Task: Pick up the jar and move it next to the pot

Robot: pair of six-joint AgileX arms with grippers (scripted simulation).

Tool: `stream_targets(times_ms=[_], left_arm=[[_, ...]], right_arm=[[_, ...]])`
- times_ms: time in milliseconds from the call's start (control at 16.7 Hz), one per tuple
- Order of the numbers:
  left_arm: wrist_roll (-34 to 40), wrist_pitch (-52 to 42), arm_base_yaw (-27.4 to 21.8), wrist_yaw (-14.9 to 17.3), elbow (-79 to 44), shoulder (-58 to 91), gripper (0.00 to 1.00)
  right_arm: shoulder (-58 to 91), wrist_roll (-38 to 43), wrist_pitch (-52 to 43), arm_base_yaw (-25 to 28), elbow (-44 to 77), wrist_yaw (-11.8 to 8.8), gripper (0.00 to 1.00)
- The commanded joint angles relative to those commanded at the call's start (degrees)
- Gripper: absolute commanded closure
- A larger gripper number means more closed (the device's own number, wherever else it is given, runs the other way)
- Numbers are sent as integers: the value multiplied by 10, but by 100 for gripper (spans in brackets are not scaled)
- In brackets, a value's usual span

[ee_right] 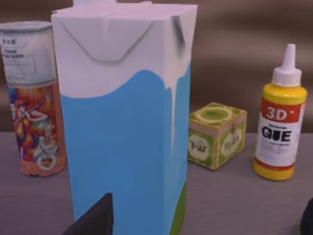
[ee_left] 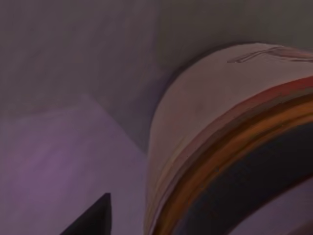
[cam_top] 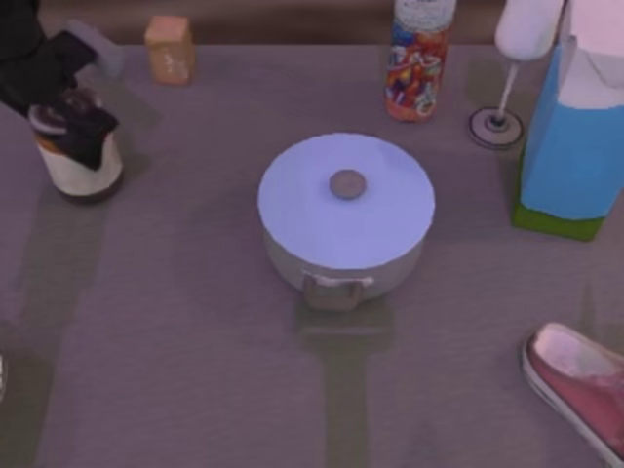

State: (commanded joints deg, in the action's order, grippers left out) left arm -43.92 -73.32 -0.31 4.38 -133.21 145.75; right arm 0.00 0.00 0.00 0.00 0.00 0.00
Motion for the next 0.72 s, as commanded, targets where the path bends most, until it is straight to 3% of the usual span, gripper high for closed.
stream_targets(times_ms=[300,720], left_arm=[[0,8,0,0,8,0,0],[0,8,0,0,8,0,53]], right_arm=[[0,0,0,0,0,0,0],[0,0,0,0,0,0,0]])
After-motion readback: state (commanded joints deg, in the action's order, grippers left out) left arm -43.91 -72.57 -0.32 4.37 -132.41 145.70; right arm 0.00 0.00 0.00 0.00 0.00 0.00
